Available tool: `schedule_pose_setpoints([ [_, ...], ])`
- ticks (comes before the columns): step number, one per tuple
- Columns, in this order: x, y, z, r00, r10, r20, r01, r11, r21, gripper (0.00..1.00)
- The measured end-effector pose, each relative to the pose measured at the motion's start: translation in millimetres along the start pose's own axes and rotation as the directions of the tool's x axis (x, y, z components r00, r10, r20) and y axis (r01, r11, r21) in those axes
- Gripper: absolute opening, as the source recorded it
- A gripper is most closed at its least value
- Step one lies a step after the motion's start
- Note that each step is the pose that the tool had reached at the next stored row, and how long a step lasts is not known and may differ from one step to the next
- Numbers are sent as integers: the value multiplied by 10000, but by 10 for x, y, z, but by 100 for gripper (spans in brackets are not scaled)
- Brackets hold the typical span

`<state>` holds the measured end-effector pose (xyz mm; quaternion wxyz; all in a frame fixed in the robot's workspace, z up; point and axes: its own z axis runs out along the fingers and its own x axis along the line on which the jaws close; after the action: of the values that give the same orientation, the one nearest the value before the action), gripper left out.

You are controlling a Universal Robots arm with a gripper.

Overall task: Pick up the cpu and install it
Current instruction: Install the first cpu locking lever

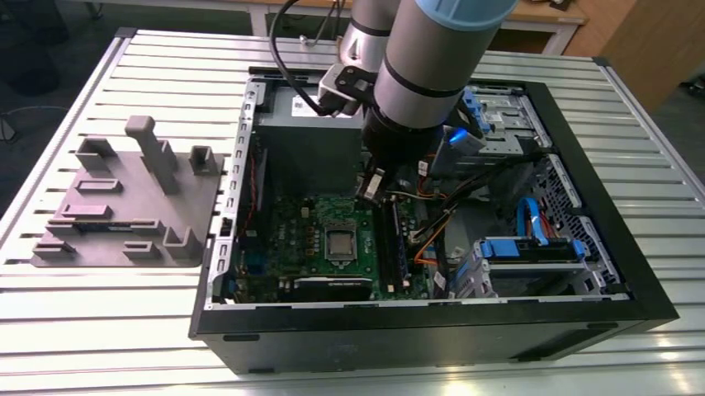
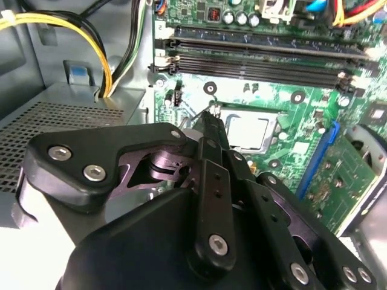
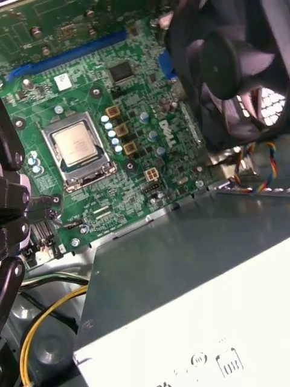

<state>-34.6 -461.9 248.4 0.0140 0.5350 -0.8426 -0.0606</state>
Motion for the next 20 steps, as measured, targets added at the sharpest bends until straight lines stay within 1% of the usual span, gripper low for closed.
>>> schedule_pose_setpoints([
  [1,-2,-3,2,10000,-35,26,35,10000,41,10],
  [2,-8,-6,3,10000,-42,47,41,10000,43,10],
  [6,-50,2,15,9999,-48,115,48,10000,13,10],
  [12,-118,18,37,9998,-54,187,54,10000,-21,10],
  [15,-134,17,43,9998,-56,202,57,10000,-27,10],
  [20,-156,22,66,9998,-55,198,55,10000,-27,10],
])
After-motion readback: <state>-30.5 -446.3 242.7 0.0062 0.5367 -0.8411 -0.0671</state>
